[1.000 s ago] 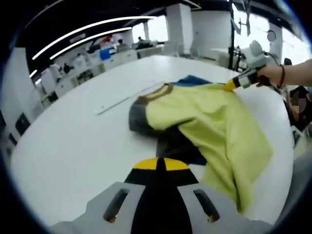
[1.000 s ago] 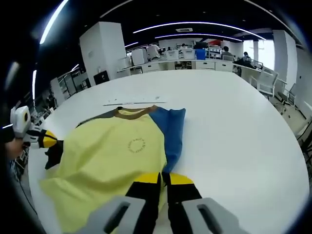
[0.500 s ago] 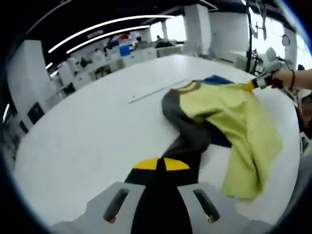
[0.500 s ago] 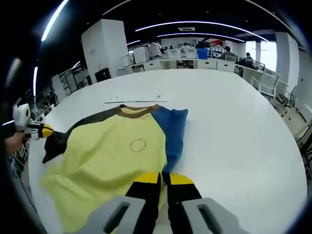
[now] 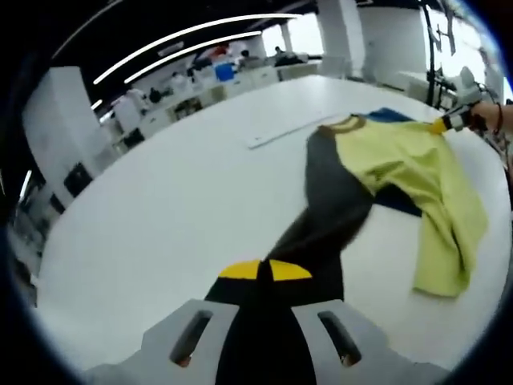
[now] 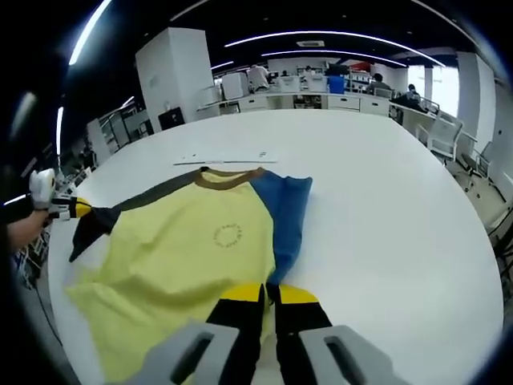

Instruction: Fold the garment on the visible template until the final outline fits inside the template.

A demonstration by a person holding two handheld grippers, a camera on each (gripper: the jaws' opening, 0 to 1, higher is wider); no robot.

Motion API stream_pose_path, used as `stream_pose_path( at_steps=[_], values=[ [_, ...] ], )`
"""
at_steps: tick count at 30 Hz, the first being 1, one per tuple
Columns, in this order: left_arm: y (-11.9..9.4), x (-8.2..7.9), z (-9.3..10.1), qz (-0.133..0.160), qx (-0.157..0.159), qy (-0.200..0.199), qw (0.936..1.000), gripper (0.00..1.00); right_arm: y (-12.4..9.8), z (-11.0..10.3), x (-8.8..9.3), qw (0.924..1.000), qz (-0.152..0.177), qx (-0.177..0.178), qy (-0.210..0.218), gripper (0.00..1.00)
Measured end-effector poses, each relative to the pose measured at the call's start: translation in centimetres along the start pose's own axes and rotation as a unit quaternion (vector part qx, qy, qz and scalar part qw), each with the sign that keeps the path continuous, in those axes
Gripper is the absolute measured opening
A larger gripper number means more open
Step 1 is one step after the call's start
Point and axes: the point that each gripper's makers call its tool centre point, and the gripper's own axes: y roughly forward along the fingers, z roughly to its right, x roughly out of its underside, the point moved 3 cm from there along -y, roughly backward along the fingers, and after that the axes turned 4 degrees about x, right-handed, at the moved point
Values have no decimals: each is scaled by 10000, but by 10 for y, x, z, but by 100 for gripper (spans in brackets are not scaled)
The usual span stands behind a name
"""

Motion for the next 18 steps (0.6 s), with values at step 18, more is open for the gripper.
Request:
stream_pose_path(
  at_steps=[18],
  values=[
    [12, 2, -19, -117, -177, -153, 9997, 0, -3, 4, -2, 10000, -12, 39, -6, 3]
  ],
)
